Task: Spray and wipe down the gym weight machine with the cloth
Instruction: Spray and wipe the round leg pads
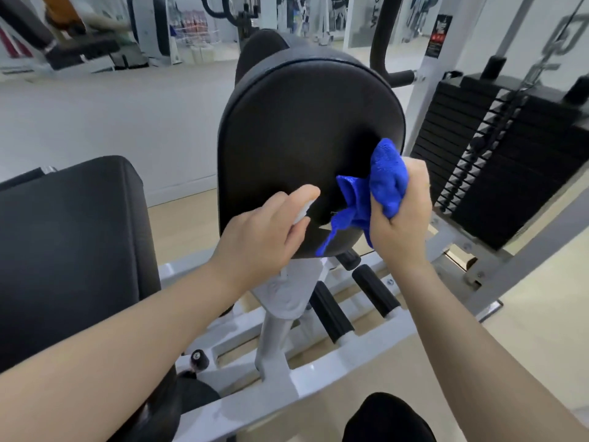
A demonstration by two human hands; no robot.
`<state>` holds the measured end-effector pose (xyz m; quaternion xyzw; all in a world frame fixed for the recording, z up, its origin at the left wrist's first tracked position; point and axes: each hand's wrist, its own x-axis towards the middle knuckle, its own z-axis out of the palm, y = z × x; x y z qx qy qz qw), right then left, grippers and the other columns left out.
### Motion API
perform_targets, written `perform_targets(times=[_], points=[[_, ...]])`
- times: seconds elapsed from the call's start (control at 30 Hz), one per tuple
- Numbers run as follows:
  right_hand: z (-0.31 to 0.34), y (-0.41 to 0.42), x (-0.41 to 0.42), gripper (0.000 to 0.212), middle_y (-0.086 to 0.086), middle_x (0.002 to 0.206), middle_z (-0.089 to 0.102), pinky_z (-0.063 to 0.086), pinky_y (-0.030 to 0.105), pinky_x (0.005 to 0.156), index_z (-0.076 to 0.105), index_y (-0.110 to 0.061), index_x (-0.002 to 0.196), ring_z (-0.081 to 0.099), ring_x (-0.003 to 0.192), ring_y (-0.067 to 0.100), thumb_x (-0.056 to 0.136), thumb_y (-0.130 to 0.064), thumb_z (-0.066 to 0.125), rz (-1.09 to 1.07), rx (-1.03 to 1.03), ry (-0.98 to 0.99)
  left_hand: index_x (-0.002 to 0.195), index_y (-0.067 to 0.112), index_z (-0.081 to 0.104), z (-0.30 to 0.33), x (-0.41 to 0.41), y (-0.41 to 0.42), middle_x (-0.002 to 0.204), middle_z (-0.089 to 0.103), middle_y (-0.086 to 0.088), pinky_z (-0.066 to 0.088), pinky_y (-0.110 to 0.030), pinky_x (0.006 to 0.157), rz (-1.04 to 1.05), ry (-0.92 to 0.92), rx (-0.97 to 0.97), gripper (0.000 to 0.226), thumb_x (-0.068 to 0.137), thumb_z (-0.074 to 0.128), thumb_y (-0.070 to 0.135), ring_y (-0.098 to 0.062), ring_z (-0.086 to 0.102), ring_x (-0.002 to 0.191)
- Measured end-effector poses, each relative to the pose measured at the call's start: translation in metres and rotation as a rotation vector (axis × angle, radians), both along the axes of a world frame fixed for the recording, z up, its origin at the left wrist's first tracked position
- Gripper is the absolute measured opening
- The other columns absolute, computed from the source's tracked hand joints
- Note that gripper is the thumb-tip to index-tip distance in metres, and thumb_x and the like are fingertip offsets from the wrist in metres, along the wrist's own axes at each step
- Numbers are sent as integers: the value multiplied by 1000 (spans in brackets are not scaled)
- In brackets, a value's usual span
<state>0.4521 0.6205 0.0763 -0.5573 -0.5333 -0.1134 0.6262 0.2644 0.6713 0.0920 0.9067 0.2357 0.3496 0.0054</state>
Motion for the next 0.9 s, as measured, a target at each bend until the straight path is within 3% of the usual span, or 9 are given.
perform_targets(times=[0.1, 0.17, 0.23, 0.33, 0.47, 0.6, 0.67, 0.77, 0.9], points=[[1, 2, -5, 27, 0, 98, 43, 34, 3, 76, 44, -23, 101, 43, 86, -12, 77, -11, 38, -34, -6, 2, 124, 14, 41, 0, -5, 2, 71, 54, -5, 29, -21, 31, 237, 139, 458, 49, 81, 64, 15, -14, 37, 41], [2, 2, -7, 28, 1, 98, 43, 34, 2, 77, 43, -23, 102, 40, 82, -6, 77, -11, 38, -44, -1, 7, 124, 13, 41, 3, -8, 0, 71, 54, -4, 22, -20, 35, 310, 180, 579, 54, 77, 67, 13, -13, 32, 42], [3, 2, -7, 29, -8, 97, 43, 34, 3, 78, 43, -24, 103, 40, 82, -6, 78, -8, 39, -41, -7, 16, 124, 13, 41, 4, -11, -2, 70, 53, -4, 19, -20, 36, 339, 214, 646, 48, 79, 57, 7, -13, 26, 44], [2, 5, -5, 31, -20, 97, 38, 34, 2, 77, 48, -17, 106, 43, 89, -13, 79, -2, 42, -24, -21, 23, 122, 10, 41, 6, -15, 0, 71, 52, -7, 19, -19, 38, 333, 233, 658, 37, 87, 34, 1, -13, 23, 46], [2, 5, -3, 27, -20, 97, 37, 35, 3, 77, 52, -4, 107, 43, 90, -14, 81, -4, 43, -18, -25, 5, 118, 8, 40, 7, -18, 1, 72, 50, -10, 22, -17, 38, 318, 259, 575, 33, 87, 32, 1, -14, 23, 45], [0, -5, 0, 25, -15, 95, 40, 35, 4, 75, 51, -5, 106, 44, 85, -12, 82, 3, 46, -19, -25, 16, 116, 7, 42, 7, -16, 1, 70, 47, -9, 17, -17, 43, 326, 284, 524, 41, 94, 9, 1, -14, 21, 45], [-1, -11, 2, 29, -10, 96, 42, 36, 7, 75, 48, -14, 106, 45, 84, -9, 83, 3, 47, -5, -28, 3, 118, 7, 41, 5, -17, 3, 70, 46, -9, 17, -17, 42, 331, 269, 525, 37, 91, 18, -2, -14, 21, 45], [-1, -19, 4, 33, -15, 96, 41, 36, 7, 76, 44, -22, 103, 45, 84, -7, 82, 3, 46, 3, -45, -15, 123, 7, 38, 6, -18, 6, 72, 47, -11, 20, -17, 41, 281, 248, 490, 41, 84, 42, -2, -15, 24, 44], [2, -28, 1, 35, -19, 96, 40, 35, 6, 78, 44, -22, 103, 44, 86, -9, 81, 5, 46, -21, -66, -35, 128, 12, 37, 11, -15, 8, 72, 48, -10, 18, -18, 42, 232, 240, 565, 47, 83, 40, -2, -15, 24, 45]])
